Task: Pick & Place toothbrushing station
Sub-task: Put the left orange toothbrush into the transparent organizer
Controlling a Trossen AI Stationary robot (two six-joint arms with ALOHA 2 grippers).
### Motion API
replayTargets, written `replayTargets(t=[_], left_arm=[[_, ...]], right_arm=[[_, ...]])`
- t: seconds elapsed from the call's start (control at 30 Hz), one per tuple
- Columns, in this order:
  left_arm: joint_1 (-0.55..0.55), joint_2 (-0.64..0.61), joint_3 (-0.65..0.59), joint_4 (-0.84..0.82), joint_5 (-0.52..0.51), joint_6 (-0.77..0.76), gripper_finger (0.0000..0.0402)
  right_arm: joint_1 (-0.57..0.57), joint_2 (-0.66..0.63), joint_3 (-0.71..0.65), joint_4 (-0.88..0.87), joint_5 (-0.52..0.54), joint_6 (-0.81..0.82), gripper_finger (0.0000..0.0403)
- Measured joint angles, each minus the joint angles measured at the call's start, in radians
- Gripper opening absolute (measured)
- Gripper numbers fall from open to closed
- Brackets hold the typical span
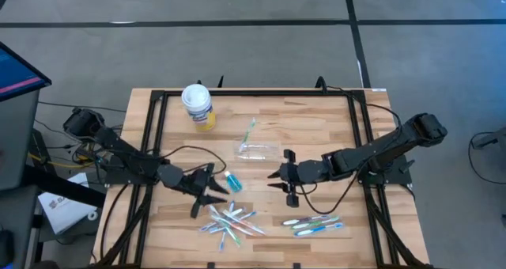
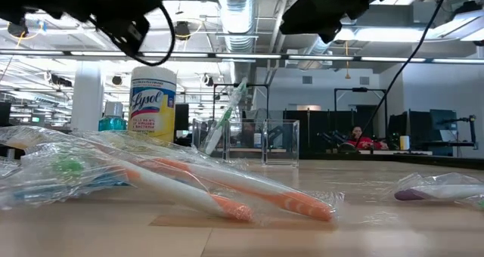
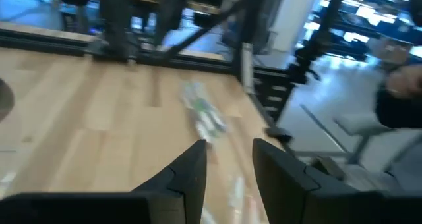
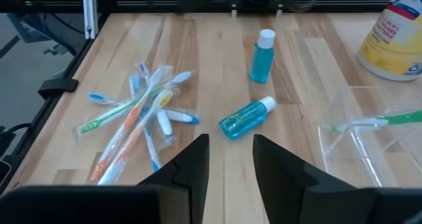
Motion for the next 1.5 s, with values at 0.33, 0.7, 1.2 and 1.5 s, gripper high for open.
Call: replayTargets(t=[0.33,0.7,1.2,1.5], left_arm=[[-0.169,0.0,0.0,-0.014,-0.001,-0.001,0.0111],[-0.219,0.0,0.0,-0.161,-0.004,-0.078,0.0111],[-0.223,0.074,0.0,-0.301,-0.035,-0.116,0.0111],[-0.223,0.166,0.0,-0.285,-0.05,-0.116,0.0111]], right_arm=[[-0.005,0.0,0.0,0.0,0.0,0.0,0.0108],[-0.005,0.0,0.0,0.0,0.004,0.0,0.0108],[-0.013,0.0,0.0,0.001,0.005,0.0,0.0108],[-0.039,0.0,0.0,0.003,0.005,-0.001,0.0108]])
